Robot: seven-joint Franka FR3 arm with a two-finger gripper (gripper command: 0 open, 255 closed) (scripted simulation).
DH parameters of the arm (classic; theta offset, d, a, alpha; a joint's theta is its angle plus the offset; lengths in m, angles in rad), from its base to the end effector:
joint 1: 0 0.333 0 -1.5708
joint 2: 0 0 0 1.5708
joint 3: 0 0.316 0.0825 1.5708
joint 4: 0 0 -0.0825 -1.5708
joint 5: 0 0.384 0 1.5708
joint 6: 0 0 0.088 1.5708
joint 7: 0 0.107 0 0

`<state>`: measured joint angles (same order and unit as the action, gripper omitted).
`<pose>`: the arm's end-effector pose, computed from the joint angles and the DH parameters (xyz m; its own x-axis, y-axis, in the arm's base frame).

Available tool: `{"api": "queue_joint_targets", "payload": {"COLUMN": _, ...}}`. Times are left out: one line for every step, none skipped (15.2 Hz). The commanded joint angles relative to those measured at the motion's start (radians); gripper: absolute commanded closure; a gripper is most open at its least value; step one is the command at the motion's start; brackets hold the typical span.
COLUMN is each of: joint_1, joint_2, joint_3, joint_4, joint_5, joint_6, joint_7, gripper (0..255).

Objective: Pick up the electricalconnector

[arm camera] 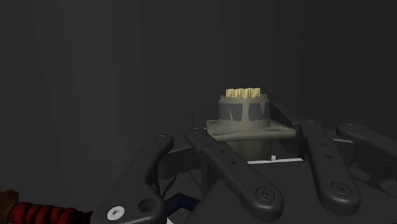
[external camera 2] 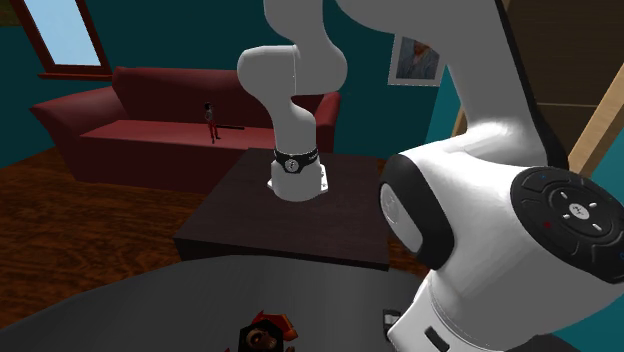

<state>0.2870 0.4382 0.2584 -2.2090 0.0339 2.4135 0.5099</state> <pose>0.4475 0.2783 0.1685 0.9673 -0.0035 -0.2535 -0.0039 -1.0000 -0.0011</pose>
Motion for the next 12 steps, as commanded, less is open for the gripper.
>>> {"api": "queue_joint_targets", "payload": {"joint_1": -0.003, "joint_2": -0.024, "joint_3": 0.005, "joint_4": -0.002, "joint_5": 0.006, "joint_6": -0.022, "joint_7": -0.001, "gripper": 255}}
{"api": "queue_joint_targets", "payload": {"joint_1": -0.004, "joint_2": -0.036, "joint_3": 0.007, "joint_4": -0.003, "joint_5": 0.009, "joint_6": -0.032, "joint_7": -0.002, "gripper": 255}}
{"api": "queue_joint_targets", "payload": {"joint_1": -0.006, "joint_2": -0.048, "joint_3": 0.009, "joint_4": -0.004, "joint_5": 0.012, "joint_6": -0.043, "joint_7": -0.003, "gripper": 255}}
{"api": "queue_joint_targets", "payload": {"joint_1": -0.008, "joint_2": -0.06, "joint_3": 0.011, "joint_4": -0.005, "joint_5": 0.015, "joint_6": -0.054, "joint_7": -0.004, "gripper": 255}}
{"api": "queue_joint_targets", "payload": {"joint_1": -0.009, "joint_2": -0.072, "joint_3": 0.013, "joint_4": -0.006, "joint_5": 0.018, "joint_6": -0.066, "joint_7": -0.004, "gripper": 255}}
{"api": "queue_joint_targets", "payload": {"joint_1": -0.011, "joint_2": -0.084, "joint_3": 0.015, "joint_4": -0.006, "joint_5": 0.021, "joint_6": -0.077, "joint_7": -0.005, "gripper": 255}}
{"api": "queue_joint_targets", "payload": {"joint_1": -0.012, "joint_2": -0.096, "joint_3": 0.016, "joint_4": -0.006, "joint_5": 0.024, "joint_6": -0.088, "joint_7": -0.006, "gripper": 255}}
{"api": "queue_joint_targets", "payload": {"joint_1": -0.014, "joint_2": -0.107, "joint_3": 0.018, "joint_4": -0.006, "joint_5": 0.027, "joint_6": -0.1, "joint_7": -0.007, "gripper": 255}}
{"api": "queue_joint_targets", "payload": {"joint_1": -0.015, "joint_2": -0.119, "joint_3": 0.02, "joint_4": -0.005, "joint_5": 0.03, "joint_6": -0.111, "joint_7": -0.008, "gripper": 255}}
{"api": "queue_joint_targets", "payload": {"joint_1": -0.016, "joint_2": -0.13, "joint_3": 0.021, "joint_4": -0.005, "joint_5": 0.033, "joint_6": -0.123, "joint_7": -0.009, "gripper": 255}}
{"api": "queue_joint_targets", "payload": {"joint_1": -0.016, "joint_2": -0.132, "joint_3": 0.021, "joint_4": -0.005, "joint_5": 0.034, "joint_6": -0.124, "joint_7": -0.009, "gripper": 255}}
{"api": "queue_joint_targets", "payload": {"joint_1": -0.016, "joint_2": -0.132, "joint_3": 0.021, "joint_4": -0.005, "joint_5": 0.034, "joint_6": -0.125, "joint_7": -0.009, "gripper": 255}}
